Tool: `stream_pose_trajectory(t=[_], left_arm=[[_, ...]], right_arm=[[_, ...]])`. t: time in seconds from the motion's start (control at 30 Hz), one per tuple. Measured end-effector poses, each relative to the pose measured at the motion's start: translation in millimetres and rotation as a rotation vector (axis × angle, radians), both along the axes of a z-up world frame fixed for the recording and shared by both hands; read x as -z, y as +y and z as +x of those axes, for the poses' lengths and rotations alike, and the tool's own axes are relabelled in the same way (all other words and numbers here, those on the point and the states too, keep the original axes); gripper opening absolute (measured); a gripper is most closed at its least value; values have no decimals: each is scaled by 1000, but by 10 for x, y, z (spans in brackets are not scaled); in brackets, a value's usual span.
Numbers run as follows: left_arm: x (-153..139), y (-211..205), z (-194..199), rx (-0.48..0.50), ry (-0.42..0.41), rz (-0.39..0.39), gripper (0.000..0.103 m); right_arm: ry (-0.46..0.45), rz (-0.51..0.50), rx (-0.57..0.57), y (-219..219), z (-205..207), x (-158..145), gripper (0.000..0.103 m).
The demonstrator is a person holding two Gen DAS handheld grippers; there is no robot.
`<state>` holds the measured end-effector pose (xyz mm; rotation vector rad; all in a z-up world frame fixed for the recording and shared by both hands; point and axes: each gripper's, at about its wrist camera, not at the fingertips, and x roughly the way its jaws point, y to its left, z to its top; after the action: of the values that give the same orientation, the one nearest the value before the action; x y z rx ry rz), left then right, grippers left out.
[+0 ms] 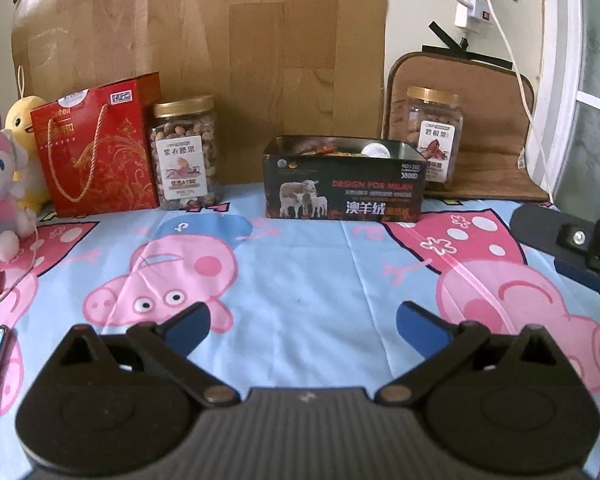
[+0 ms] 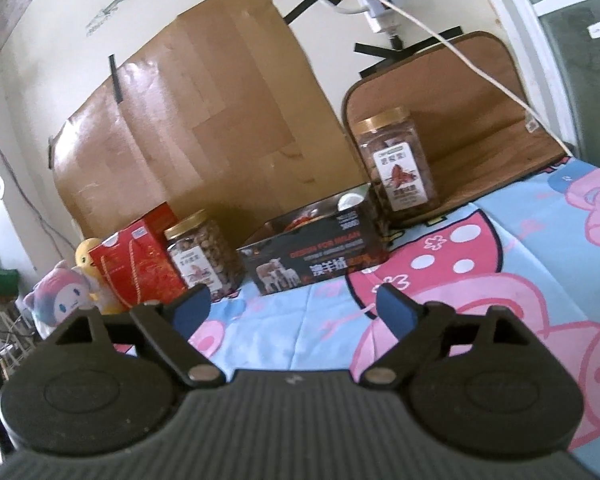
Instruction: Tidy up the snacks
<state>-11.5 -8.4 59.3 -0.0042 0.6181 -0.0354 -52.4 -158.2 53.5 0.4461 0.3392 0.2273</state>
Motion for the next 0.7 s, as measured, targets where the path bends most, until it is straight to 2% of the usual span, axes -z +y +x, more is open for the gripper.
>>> stream_pose_trajectory(t=[0.13,0.7], left_arm=[[15,8,15,2,10,-5,103],[80,-49,74,5,62,22,103]], right_arm=[[6,11,35,-5,-4,37,98],[30,28,15,24,16,83,99]])
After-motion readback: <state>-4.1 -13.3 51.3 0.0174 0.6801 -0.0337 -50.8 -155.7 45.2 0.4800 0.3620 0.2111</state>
